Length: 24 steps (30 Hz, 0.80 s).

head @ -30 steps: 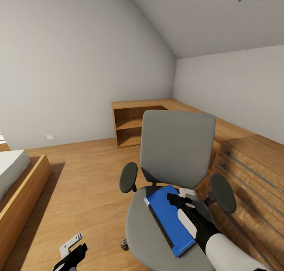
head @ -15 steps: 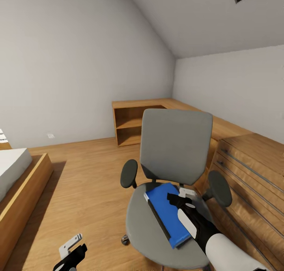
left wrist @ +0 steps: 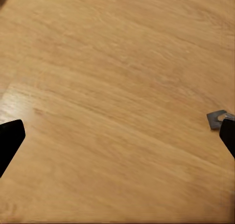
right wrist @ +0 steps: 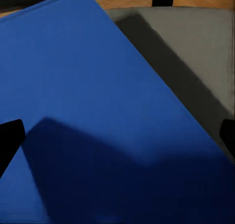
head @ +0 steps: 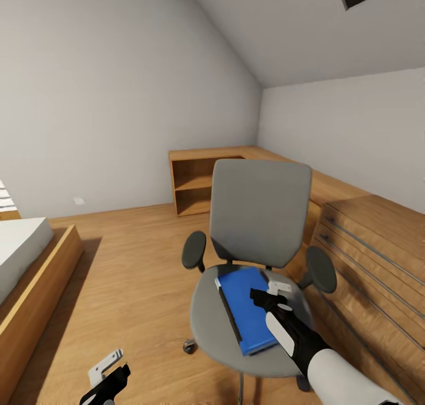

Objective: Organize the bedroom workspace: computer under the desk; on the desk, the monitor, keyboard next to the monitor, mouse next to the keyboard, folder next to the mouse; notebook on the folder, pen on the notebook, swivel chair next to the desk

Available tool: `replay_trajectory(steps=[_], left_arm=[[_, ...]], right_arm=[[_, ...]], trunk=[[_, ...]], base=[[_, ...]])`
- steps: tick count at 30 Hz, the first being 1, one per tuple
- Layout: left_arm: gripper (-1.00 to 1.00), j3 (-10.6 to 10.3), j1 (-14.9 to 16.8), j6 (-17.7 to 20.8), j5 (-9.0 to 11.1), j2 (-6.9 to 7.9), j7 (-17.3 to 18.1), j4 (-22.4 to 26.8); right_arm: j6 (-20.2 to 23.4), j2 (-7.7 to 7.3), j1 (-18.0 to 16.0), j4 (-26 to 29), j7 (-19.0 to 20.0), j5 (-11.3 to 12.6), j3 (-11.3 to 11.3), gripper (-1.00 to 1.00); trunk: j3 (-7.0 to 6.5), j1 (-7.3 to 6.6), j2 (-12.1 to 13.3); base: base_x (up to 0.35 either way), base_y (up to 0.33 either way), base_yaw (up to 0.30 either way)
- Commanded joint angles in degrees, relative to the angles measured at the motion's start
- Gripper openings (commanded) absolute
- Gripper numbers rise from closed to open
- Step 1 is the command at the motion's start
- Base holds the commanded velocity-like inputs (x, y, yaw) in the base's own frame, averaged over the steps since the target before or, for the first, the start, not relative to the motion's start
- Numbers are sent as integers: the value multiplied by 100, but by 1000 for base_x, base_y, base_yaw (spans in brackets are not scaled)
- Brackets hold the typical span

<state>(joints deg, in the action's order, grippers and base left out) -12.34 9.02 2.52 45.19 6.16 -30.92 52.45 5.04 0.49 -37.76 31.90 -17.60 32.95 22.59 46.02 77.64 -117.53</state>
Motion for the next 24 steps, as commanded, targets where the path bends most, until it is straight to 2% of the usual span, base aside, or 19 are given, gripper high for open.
replay_trajectory(steps=[1,21,24], left_arm=[[100,-23,3,18,16,8,-45,11],[100,-23,3,20,24,8,-44,11],[100,-23,3,20,21,8,-45,11]], right_arm=[[23,-5,-4,9,-50,39,34,100],[20,-5,-4,9,-50,39,34,100],[13,-5,-4,13,-50,43,34,100]], trunk=[[6,-3,-3],[6,-3,-3],[-48,-69,117]], base=[[-148,0,0],[-18,0,0],[0,0,0]])
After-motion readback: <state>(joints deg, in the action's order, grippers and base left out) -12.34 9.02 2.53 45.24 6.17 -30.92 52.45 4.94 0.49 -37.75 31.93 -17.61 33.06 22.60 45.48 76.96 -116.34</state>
